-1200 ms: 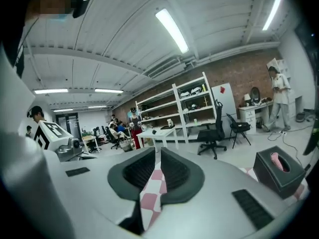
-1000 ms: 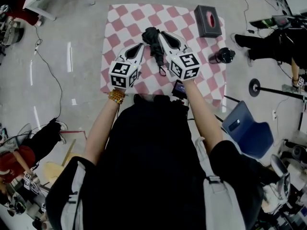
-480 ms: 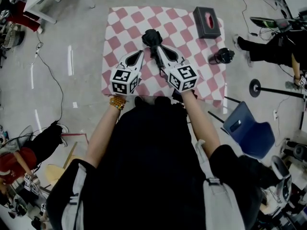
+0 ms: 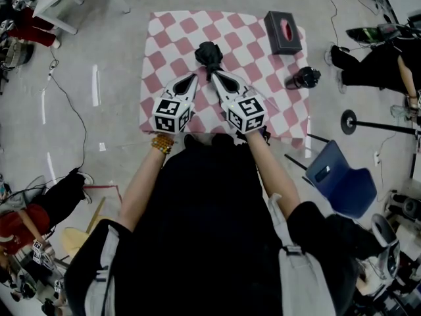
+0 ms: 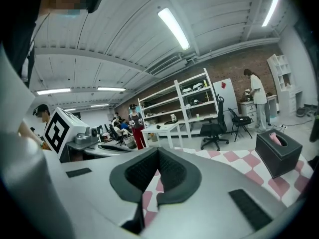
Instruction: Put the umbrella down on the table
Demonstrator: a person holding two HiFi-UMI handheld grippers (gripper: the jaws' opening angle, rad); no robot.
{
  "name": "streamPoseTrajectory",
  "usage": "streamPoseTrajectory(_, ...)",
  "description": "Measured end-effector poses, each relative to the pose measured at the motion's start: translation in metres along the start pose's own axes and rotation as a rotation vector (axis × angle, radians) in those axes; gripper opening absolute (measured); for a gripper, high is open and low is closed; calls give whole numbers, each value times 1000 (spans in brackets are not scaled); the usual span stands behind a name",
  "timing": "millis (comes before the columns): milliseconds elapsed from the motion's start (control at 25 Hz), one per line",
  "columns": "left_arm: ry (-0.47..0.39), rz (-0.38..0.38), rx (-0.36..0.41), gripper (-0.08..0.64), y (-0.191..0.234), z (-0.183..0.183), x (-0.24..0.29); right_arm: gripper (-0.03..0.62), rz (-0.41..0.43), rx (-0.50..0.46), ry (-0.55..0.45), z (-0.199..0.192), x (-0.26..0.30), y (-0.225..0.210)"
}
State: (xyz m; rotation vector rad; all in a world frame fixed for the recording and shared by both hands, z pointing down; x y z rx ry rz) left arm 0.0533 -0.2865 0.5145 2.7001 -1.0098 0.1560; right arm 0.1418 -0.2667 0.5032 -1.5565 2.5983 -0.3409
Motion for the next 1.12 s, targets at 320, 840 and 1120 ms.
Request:
streamPoseTrajectory(320, 5, -11, -5, 15, -2, -3, 1, 15, 3, -1, 22, -9, -1, 5)
streamPoseTrajectory(840, 9, -22, -2, 15, -3, -3, 3, 15, -9, 14, 41, -12, -4, 0)
streamPoseTrajectory(1120, 12, -18, -4, 15, -3, -6, 4, 15, -6, 17, 53, -16, -4, -3)
Point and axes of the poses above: the fingertips, and each gripper's own axes: x forward along the fingers, y to its left, z out of its top, the point moved 3 cm from there along -x, backward along the fingers, and after that the axes turned 11 degrees about -y, right-handed, at the moved point
